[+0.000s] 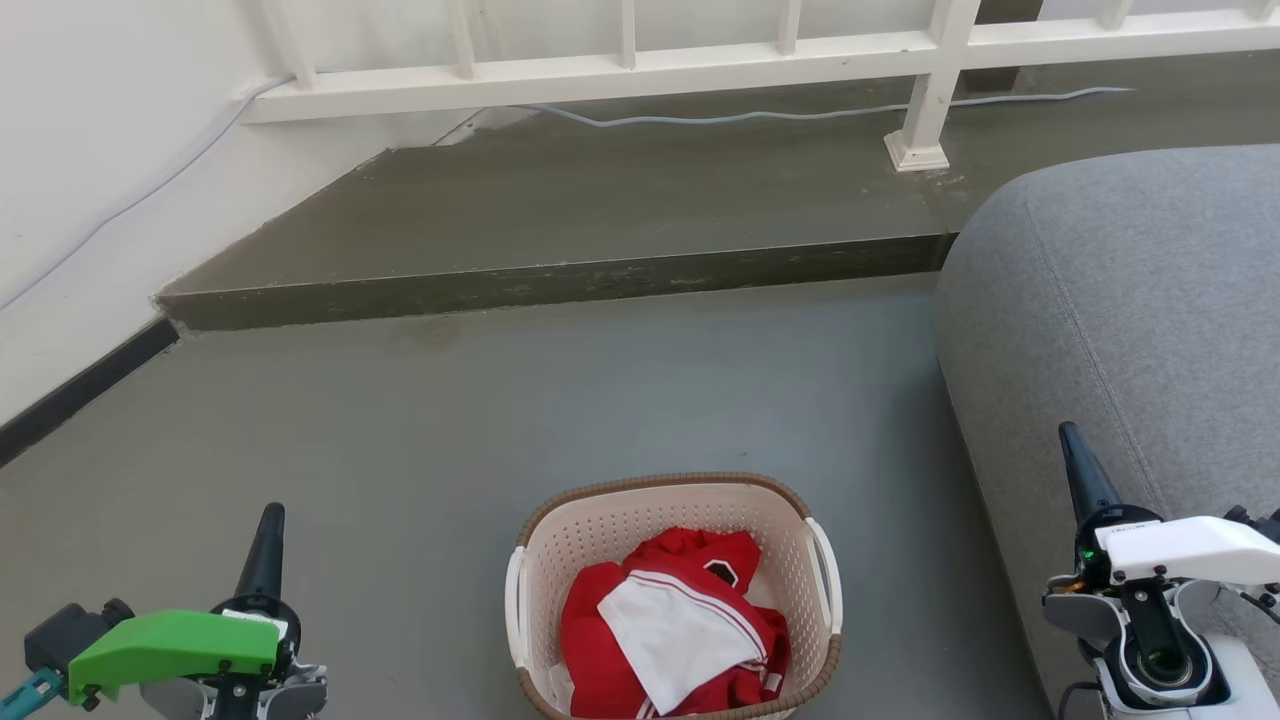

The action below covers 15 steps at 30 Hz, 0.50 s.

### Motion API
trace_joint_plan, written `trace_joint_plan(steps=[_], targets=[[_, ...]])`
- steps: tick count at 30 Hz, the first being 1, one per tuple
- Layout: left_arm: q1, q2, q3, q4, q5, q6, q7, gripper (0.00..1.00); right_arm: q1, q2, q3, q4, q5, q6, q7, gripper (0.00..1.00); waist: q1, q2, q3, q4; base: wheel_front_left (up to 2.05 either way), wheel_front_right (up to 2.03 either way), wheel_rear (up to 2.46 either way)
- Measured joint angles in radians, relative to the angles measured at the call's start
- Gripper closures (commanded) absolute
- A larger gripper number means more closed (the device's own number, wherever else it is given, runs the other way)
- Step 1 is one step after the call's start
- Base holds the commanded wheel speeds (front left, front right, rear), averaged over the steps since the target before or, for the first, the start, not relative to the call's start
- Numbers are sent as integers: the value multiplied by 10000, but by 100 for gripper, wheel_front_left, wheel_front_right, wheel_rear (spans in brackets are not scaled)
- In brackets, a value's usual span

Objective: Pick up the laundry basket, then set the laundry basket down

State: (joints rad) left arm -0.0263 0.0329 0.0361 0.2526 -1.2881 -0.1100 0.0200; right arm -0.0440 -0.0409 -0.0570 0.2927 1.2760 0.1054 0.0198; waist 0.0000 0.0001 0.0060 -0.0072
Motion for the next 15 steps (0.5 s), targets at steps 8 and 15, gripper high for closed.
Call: trace_joint_plan(steps=[8,15], targets=[[-58,0,161,65,-932,-54,322,100,-91,10,-242,-27,989,65,268,100,0,0,-10,23,0,0,0],[-183,0,274,138,-1812,-88,518,100,-95,13,-433,-48,1910,86,516,100,0,0,-20,44,0,0,0]])
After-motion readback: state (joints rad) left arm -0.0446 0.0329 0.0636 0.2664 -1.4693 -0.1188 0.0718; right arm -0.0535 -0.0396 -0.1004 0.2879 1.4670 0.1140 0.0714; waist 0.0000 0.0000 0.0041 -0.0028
